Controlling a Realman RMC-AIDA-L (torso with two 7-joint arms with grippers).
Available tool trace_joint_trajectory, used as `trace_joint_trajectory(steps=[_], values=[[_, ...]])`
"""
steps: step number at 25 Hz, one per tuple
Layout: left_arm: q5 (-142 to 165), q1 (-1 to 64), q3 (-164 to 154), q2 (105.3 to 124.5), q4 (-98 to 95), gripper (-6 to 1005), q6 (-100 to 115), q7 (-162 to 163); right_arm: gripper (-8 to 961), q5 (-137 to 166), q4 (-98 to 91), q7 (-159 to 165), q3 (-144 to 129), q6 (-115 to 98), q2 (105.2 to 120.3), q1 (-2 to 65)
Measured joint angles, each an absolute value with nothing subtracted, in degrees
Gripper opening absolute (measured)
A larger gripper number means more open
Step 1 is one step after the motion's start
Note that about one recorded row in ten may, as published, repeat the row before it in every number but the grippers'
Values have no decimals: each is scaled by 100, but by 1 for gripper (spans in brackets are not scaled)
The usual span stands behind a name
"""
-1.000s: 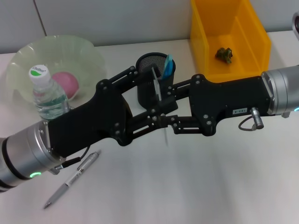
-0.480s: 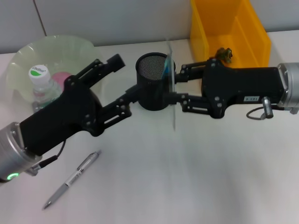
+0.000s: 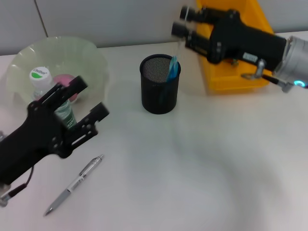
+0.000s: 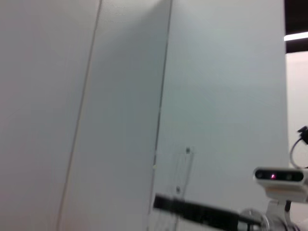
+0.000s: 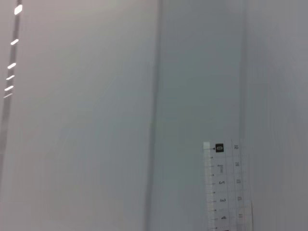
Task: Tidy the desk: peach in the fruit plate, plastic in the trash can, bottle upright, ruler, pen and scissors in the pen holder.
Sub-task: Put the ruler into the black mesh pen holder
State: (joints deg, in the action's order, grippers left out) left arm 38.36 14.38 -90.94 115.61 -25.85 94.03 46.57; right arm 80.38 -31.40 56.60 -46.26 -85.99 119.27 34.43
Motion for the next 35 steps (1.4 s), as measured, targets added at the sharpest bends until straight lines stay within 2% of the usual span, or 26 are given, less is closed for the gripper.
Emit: trace_joint_trajectory(steps=[10,35], values=[[3838,1116,-9091,11443,-2329,761,9439,4224,403,7240,-1373,3607,-4577,-7674,11954,4311],[3841,1170,-9140,11447,-2311,757,9439,4229,421,6891,-408,3523,-4626,-6549,11977,4765]])
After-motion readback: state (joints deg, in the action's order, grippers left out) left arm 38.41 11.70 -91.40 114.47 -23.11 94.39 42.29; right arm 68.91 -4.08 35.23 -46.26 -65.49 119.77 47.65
